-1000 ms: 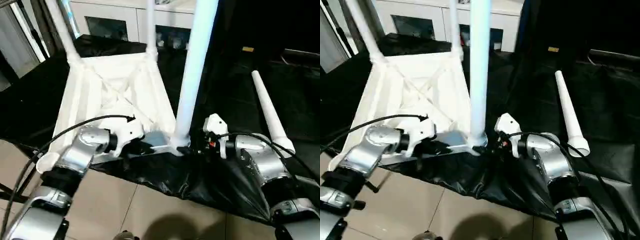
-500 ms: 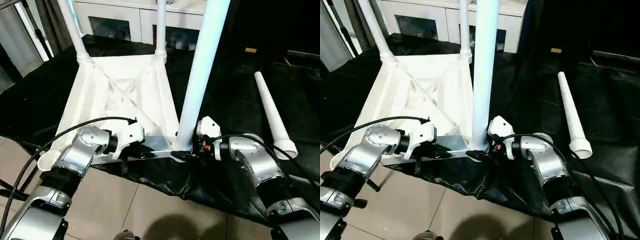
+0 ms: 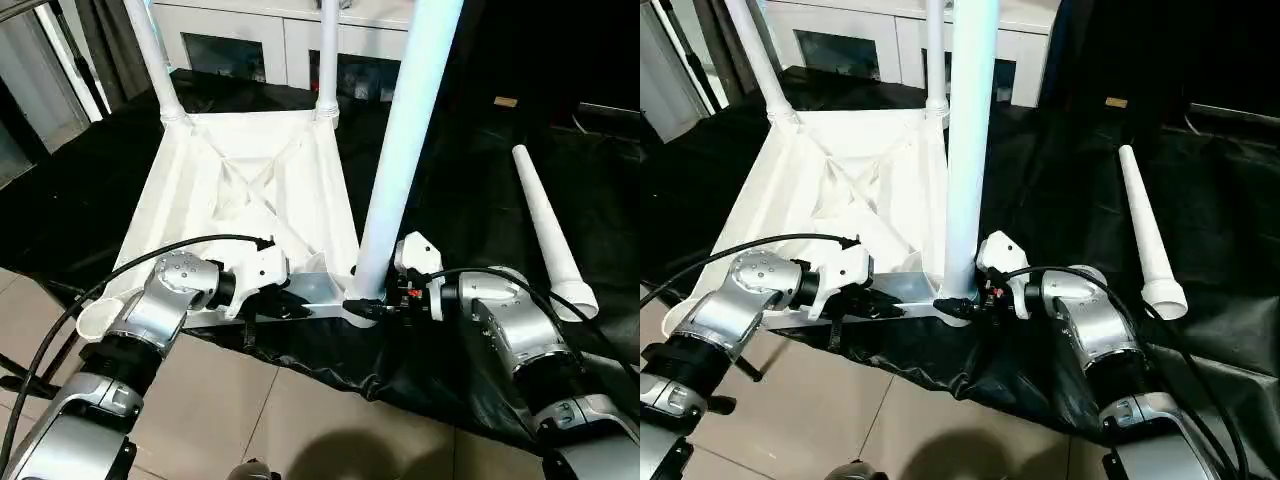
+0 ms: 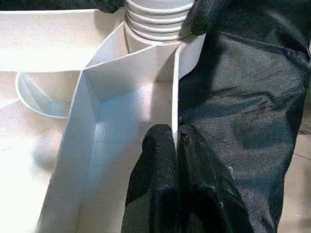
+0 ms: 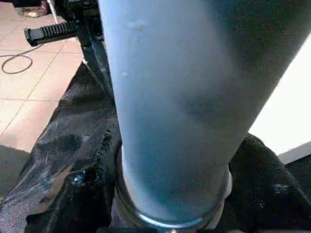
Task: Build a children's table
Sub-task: Rotate leg to tighten
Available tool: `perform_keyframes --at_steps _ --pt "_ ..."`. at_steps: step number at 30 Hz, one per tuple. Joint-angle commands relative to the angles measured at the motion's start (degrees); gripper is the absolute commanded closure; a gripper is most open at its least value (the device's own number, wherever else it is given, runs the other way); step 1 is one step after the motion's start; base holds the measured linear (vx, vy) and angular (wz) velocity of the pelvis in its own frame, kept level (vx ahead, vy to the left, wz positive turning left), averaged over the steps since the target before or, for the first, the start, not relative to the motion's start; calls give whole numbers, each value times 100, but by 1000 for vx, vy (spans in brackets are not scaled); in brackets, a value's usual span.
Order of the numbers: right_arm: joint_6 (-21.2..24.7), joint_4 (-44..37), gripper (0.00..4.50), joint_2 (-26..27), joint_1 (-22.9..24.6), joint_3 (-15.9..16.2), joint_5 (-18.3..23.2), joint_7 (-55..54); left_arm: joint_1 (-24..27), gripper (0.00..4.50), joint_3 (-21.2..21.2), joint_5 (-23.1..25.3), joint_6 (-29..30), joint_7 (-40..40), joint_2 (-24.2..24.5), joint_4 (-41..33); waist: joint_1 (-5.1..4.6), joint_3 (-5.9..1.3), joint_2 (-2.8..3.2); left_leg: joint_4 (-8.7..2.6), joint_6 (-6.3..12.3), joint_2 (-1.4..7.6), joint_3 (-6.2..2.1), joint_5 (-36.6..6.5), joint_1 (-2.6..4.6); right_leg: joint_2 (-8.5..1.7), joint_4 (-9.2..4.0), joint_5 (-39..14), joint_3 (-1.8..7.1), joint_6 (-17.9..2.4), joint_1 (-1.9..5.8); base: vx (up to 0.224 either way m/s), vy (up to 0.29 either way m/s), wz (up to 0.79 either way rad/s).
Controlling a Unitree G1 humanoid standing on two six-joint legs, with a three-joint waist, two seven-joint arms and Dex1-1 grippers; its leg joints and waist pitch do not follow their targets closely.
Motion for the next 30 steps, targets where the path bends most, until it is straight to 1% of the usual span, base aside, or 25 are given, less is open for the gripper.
perform_keyframes --at_steps 1,2,3,4,5,6,7,8,9,10,11,13,14,15,16,17,18,19,21,22,25,26,27,29,30 --pt "33 30 180 398 200 409 -253 -350 -171 450 179 36 184 845 -256 90 -30 -342 -43 -383 363 325 -84 -740 19 -554 -392 -975 318 -1146 309 0 0 0" --pt "26 128 180 511 207 343 -373 -823 -226 450 200 94 275 1105 -367 151 -42 -320 -61 -403 321 322 -86 -867 31 -558 -425 -1208 315 -1103 303 0 0 0" --pt "83 230 180 634 211 268 -461 -1278 -284 450 222 146 309 1382 -498 224 -54 -302 -51 -430 202 312 -101 -1086 70 -567 -480 -1741 316 -975 290 0 0 0" --pt "279 380 181 877 221 119 -523 -1980 -383 450 281 150 462 1799 -794 323 -93 -278 -67 -452 88 309 -105 -1243 99 -571 -535 -2191 328 -851 269 0 0 0" --pt "292 389 181 897 219 106 -521 -2022 -388 450 279 153 469 1819 -813 326 -91 -287 -71 -461 24 297 -129 -1322 115 -595 -569 -2522 323 -734 277 0 0 0" --pt "454 496 182 1146 195 -54 -479 -2551 -447 450 250 192 556 2061 -1050 358 -110 -288 -68 -463 27 293 -127 -1336 111 -593 -580 -2577 331 -695 276 0 0 0" --pt "454 496 182 1146 195 -54 -479 -2551 -447 450 250 192 556 2061 -1050 358 -135 -287 -65 -470 32 297 -136 -1352 105 -592 -595 -2605 335 -657 259 0 0 0" --pt "543 611 182 1367 141 -184 -460 -3043 -505 450 244 236 630 2319 -1259 402 -148 -290 -49 -471 36 290 -138 -1359 102 -582 -594 -2594 332 -640 261 0 0 0" --pt "573 678 182 1484 106 -247 -465 -3326 -532 450 243 254 674 2446 -1366 420 -186 -291 -21 -470 7 288 -134 -1402 107 -573 -612 -2549 339 -642 242 0 0 0" --pt "621 786 182 1631 40 -299 -521 -3750 -576 450 240 299 712 2661 -1506 455 -199 -295 -26 -464 5 276 -133 -1403 111 -566 -610 -2494 335 -657 236 0 0 0" --pt "621 786 182 1631 40 -299 -521 -3750 -576 450 240 299 712 2661 -1506 455 -191 -301 -40 -458 54 263 -130 -1389 107 -566 -613 -2491 334 -638 249 0 0 0" --pt "640 957 182 1876 -82 -389 -576 -4298 -634 450 197 393 749 2967 -1727 500 -199 -312 -14 -457 69 275 -127 -1311 92 -562 -596 -2326 347 -668 235 0 0 0" --pt "632 1008 182 1962 -122 -434 -580 -4447 -647 450 196 425 762 3036 -1806 516 -197 -313 -20 -458 78 271 -131 -1299 79 -563 -592 -2300 340 -666 250 0 0 0" --pt "571 1037 182 2024 -155 -449 -589 -4542 -645 450 162 483 744 3098 -1859 510 -187 -320 30 -459 79 281 -135 -1279 83 -565 -581 -2197 344 -675 242 0 0 0" --pt "474 1047 147 2059 -178 -488 -550 -4533 -627 450 100 551 711 3082 -1857 487 -192 -326 3 -453 95 279 -126 -1268 85 -554 -576 -2042 344 -705 243 0 0 0" --pt "421 1011 126 2053 -182 -526 -515 -4452 -610 450 58 602 670 3081 -1834 475 -192 -326 -1 -454 113 279 -125 -1262 75 -555 -569 -1978 348 -723 250 0 0 0" --pt "390 976 112 2043 -176 -552 -487 -4387 -585 450 27 630 618 3050 -1799 455 -186 -338 2 -452 145 279 -130 -1179 43 -560 -539 -1818 346 -742 280 0 0 0" --pt "383 959 108 2033 -170 -573 -459 -4350 -571 450 16 636 589 3023 -1777 443 -190 -341 3 -456 164 284 -132 -1154 34 -559 -525 -1704 344 -769 282 0 0 0" --pt "395 897 78 1940 -150 -607 -384 -4179 -524 450 -11 645 474 2890 -1658 395 -186 -341 10 -459 186 284 -134 -1166 36 -558 -522 -1648 340 -790 286 0 0 0" --pt "346 886 66 1835 -144 -595 -398 -4125 -484 450 -33 648 397 2778 -1563 349 -184 -337 -9 -464 196 288 -136 -1179 29 -567 -518 -1669 342 -796 292 0 0 0" --pt "100 851 57 1503 -144 -564 -377 -3659 -361 450 -67 626 169 2325 -1255 220 -189 -340 -6 -456 223 289 -128 -1200 26 -576 -528 -1741 347 -771 291 0 0 0" --pt "100 851 57 1503 -144 -564 -377 -3659 -361 450 -67 626 169 2325 -1255 220 -189 -340 -6 -456 223 289 -128 -1200 26 -576 -528 -1741 347 -771 291 0 0 0" --pt "-47 715 57 1244 -115 -469 -289 -2957 -235 450 -86 510 72 1834 -1039 52 -192 -343 -30 -455 262 298 -131 -1088 3 -583 -501 -1592 348 -816 311 0 0 0" --pt "-164 594 57 999 -88 -316 -272 -2340 -139 450 -90 387 37 1434 -860 -100 -202 -358 -4 -434 319 311 -124 -968 -7 -573 -465 -1310 342 -907 314 0 0 0" --pt "-164 594 57 999 -88 -316 -272 -2340 -139 450 -90 387 37 1434 -860 -100 -200 -369 -7 -419 343 311 -120 -900 -13 -568 -443 -1154 336 -950 325 0 0 0"
